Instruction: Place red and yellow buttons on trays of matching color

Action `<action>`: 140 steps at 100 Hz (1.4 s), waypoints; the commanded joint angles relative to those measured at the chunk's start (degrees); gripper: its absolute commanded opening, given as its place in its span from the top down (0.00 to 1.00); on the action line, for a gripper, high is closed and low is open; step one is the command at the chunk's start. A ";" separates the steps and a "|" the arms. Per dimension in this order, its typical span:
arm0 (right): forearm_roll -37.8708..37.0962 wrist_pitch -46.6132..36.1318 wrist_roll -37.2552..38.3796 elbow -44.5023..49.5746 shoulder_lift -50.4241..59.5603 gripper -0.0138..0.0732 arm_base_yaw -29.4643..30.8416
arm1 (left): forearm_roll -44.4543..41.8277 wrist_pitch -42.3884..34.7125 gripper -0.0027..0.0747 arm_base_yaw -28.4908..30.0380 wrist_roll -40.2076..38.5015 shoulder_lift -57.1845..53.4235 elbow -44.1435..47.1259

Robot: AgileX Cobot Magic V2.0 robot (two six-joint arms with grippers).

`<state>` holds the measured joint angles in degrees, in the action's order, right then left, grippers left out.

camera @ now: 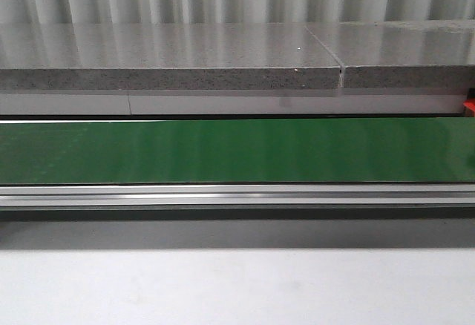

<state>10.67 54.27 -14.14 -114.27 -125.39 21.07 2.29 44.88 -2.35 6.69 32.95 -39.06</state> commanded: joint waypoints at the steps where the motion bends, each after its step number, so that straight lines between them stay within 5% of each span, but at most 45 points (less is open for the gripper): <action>1: 3.45 -1.19 0.04 -2.65 6.99 0.11 0.23 | 0.40 -3.73 0.99 -0.36 -0.38 0.18 -1.44; 46: 4.52 -0.07 -0.39 1.70 23.89 0.11 -8.97 | 0.40 -3.73 0.99 -0.36 -0.38 0.18 -1.44; 81: 1.80 -14.59 -0.58 31.16 47.21 0.11 -20.18 | 0.40 -3.73 0.99 -0.36 -0.38 0.18 -1.44; 112: 1.23 -20.08 -0.58 57.32 67.81 0.11 -20.19 | 0.40 -3.73 0.99 -0.36 -0.38 0.18 -1.44; 140: 1.23 -20.32 0.51 71.07 82.37 0.11 -20.19 | 0.40 -3.73 0.99 -0.36 -0.38 0.18 -1.44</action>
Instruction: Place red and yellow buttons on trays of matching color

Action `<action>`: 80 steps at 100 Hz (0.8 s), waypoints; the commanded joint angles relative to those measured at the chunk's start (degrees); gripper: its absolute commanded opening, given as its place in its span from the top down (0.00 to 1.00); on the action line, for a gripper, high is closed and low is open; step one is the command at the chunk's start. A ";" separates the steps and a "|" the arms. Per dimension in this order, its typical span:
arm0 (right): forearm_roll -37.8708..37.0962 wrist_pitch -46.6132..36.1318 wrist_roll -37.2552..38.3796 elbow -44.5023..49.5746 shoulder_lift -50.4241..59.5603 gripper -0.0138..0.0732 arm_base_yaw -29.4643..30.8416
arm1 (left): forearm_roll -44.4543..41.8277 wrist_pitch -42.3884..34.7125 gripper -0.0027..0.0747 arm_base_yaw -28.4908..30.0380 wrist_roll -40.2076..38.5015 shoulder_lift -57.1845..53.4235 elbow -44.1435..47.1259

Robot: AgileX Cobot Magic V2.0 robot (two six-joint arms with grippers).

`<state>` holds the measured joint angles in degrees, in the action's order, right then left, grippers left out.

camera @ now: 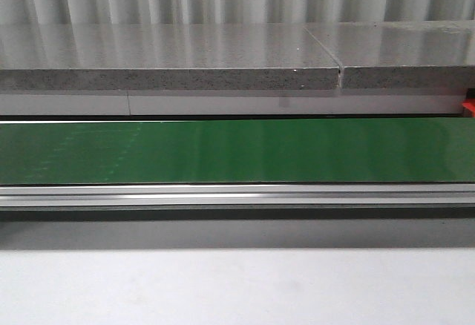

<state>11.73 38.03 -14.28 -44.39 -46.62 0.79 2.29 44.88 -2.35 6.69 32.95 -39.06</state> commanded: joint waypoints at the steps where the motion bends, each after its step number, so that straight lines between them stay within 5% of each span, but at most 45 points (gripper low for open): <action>1: 0.17 -4.01 0.80 1.43 3.90 0.11 0.09 | 0.40 -3.73 0.99 -0.36 -0.38 0.18 -1.44; 18: 0.17 -4.06 2.06 6.19 9.91 0.20 0.09 | 0.40 -3.73 0.99 -0.36 -0.38 0.18 -1.44; 48: 0.17 -3.59 2.06 7.52 12.62 0.93 0.09 | 0.40 -3.73 0.99 -0.36 -0.38 0.18 -1.44; 80: 0.17 -2.08 2.06 7.52 12.62 0.92 0.09 | 0.40 -3.73 0.99 -0.36 -0.38 0.18 -1.44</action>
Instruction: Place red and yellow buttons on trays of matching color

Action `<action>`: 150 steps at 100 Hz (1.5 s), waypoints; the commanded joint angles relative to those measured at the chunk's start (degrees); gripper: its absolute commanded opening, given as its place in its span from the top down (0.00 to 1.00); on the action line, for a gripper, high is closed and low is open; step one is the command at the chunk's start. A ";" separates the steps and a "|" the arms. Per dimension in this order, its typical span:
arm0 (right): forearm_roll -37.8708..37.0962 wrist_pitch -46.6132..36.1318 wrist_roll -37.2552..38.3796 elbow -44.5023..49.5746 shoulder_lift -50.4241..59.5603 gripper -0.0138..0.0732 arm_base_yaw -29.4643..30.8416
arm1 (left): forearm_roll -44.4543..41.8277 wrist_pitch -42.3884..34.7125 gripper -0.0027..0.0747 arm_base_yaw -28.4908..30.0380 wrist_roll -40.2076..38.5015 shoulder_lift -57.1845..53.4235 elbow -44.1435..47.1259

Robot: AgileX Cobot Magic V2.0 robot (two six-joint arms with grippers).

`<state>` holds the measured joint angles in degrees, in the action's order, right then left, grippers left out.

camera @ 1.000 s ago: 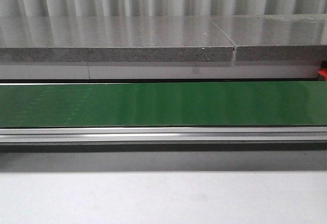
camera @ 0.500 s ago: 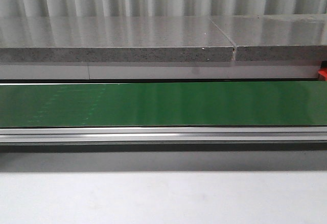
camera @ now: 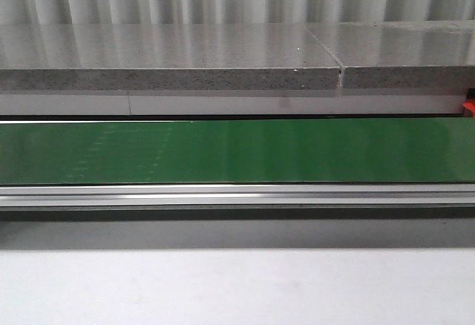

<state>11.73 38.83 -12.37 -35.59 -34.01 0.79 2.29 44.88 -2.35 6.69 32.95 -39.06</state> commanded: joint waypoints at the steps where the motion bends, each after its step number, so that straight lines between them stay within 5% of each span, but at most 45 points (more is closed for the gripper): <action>1: 0.17 -2.88 0.15 -1.27 0.00 0.92 0.09 | 0.40 -3.73 0.99 -0.36 -0.38 0.18 -1.44; 67: 0.17 -2.88 0.15 -1.27 0.00 0.92 0.09 | 0.16 -4.64 0.98 -0.36 -0.38 0.30 -1.30; 78: 0.17 -2.88 0.15 -1.27 0.00 0.92 0.09 | 0.16 -4.44 0.85 -0.36 -0.38 0.54 -1.30; 96: 0.17 -2.88 0.15 -1.27 0.00 0.92 0.09 | 0.16 -4.44 0.40 -0.36 -0.38 0.77 -1.30; 102: 0.17 -2.88 0.15 -1.27 0.00 0.92 0.09 | 0.16 -4.67 0.33 -0.36 -0.38 0.81 -1.30; 134: 0.17 -2.88 0.15 -1.27 0.00 0.92 0.09 | 0.00 -5.40 0.28 -0.36 -1.60 1.44 -1.42; 150: 0.17 -2.88 0.15 -1.27 0.00 0.92 0.09 | -3.19 -3.70 0.14 -0.36 -6.69 5.36 -3.27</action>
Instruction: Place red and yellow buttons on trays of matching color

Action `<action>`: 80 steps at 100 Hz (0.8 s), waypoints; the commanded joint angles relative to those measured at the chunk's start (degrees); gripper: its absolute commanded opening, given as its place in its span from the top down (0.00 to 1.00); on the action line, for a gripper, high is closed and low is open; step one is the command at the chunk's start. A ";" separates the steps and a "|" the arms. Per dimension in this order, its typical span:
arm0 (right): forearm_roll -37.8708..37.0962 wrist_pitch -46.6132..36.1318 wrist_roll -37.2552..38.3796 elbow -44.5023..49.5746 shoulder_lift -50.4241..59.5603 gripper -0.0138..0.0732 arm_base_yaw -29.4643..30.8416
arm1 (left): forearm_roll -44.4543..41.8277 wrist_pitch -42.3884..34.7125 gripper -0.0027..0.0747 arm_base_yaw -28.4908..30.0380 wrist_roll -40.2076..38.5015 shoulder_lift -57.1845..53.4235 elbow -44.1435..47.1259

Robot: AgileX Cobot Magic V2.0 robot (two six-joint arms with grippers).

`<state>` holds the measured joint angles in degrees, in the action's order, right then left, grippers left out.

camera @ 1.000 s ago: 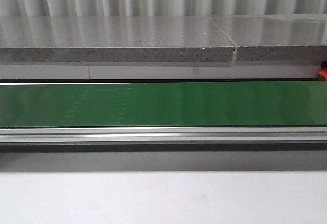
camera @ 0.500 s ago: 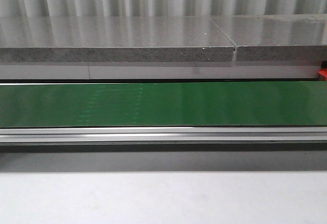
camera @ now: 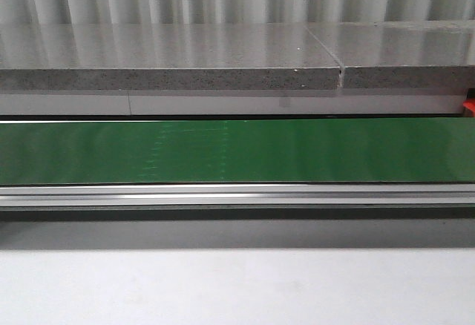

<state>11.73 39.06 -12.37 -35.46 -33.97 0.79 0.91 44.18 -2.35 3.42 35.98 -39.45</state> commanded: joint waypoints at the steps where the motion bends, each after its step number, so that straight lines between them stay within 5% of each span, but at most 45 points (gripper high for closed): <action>1: 0.17 -3.11 0.15 -1.40 -0.03 0.92 0.09 | -2.14 -3.01 0.13 -0.36 -3.90 2.78 -3.15; 29: 0.17 -3.11 0.15 -1.40 -0.03 0.92 0.09 | -15.20 -2.05 0.12 0.65 -20.90 14.56 -10.85; 80: 0.17 -3.11 0.15 -1.40 -0.03 0.92 0.09 | -5.25 0.82 0.13 20.22 -18.94 41.99 -26.87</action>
<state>11.73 39.06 -12.37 -35.46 -33.97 0.79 -8.18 46.36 15.74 -17.73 75.72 -62.96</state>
